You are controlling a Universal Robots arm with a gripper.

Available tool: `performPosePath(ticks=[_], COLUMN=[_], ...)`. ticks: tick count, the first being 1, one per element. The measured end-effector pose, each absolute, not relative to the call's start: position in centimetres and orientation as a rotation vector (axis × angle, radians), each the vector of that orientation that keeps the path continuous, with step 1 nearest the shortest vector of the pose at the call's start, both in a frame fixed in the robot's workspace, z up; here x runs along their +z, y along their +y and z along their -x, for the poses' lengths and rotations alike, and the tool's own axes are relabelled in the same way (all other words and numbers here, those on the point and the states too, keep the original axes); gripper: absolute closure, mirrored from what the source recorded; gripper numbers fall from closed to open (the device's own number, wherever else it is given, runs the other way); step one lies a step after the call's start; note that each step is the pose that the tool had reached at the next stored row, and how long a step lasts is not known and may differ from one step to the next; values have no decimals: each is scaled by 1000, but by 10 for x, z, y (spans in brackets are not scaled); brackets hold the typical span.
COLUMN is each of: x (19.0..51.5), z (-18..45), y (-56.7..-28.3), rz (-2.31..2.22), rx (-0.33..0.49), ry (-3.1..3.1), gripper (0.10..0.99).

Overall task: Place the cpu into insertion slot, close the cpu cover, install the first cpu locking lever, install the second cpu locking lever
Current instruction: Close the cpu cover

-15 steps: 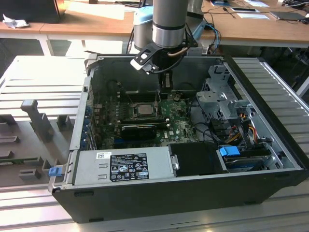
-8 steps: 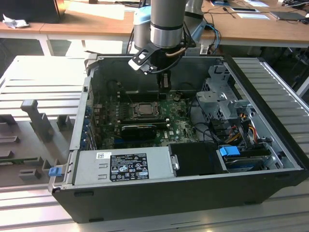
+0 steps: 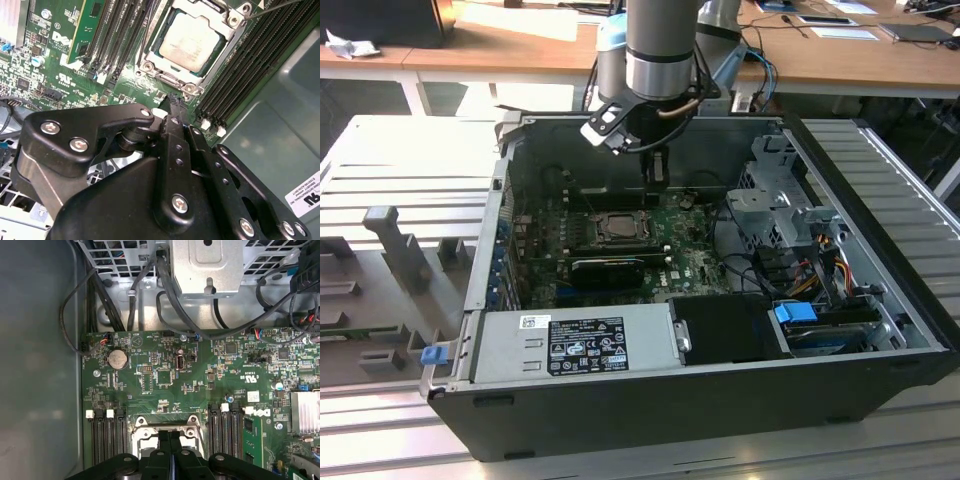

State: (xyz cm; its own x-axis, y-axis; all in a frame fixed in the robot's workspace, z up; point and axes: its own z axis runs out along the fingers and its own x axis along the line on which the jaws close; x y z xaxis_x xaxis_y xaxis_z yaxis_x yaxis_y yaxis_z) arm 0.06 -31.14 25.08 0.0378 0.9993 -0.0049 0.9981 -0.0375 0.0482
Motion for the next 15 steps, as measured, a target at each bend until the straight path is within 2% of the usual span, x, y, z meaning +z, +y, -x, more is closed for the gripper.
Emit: performPosePath(ticks=[15], x=[250], z=[8], y=[-311], rz=[-2235], rx=[47], ry=[2153], gripper=[980])
